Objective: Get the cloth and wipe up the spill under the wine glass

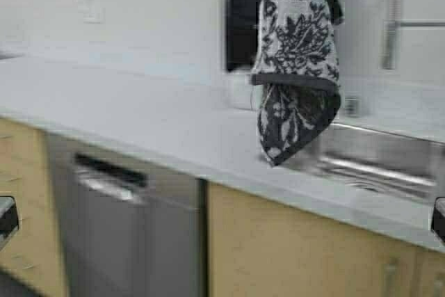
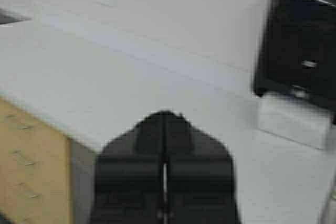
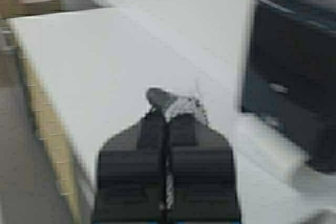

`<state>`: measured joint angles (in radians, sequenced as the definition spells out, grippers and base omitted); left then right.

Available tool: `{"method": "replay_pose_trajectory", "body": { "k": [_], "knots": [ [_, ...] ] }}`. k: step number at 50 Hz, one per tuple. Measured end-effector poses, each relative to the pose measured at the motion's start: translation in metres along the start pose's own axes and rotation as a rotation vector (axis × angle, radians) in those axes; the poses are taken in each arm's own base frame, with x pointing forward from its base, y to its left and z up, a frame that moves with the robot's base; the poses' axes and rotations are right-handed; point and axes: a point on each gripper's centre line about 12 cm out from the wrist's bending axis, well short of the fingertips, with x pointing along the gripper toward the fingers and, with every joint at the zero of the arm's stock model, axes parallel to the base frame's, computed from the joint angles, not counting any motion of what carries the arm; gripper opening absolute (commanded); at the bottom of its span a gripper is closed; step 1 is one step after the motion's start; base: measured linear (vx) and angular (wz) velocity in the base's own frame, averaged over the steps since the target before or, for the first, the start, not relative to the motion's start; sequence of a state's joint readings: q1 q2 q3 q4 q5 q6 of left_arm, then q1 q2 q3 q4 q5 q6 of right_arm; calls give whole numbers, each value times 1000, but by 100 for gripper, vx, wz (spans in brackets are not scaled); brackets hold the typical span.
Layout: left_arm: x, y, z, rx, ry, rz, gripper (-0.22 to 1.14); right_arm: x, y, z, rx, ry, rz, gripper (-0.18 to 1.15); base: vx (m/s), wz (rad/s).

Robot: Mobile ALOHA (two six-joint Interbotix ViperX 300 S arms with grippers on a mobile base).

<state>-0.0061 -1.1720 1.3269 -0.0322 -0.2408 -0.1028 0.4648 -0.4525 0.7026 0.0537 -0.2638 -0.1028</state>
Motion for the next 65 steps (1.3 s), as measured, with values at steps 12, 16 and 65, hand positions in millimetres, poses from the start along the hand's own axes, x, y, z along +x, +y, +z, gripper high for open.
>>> {"method": "replay_pose_trajectory", "body": {
  "k": [12, 16, 65],
  "knots": [
    [2, 0, -3, 3, 17, 1, 2, -1, -4, -5, 4, 8, -12, 6, -12, 51],
    [4, 0, -4, 5, 29, 2, 2, -1, -9, -5, 6, 3, -29, 6, -9, 48],
    [26, 1, -11, 15, 85, 9, 2, -2, -59, -38, 24, 49, -185, 6, -4, 46]
  ]
}}
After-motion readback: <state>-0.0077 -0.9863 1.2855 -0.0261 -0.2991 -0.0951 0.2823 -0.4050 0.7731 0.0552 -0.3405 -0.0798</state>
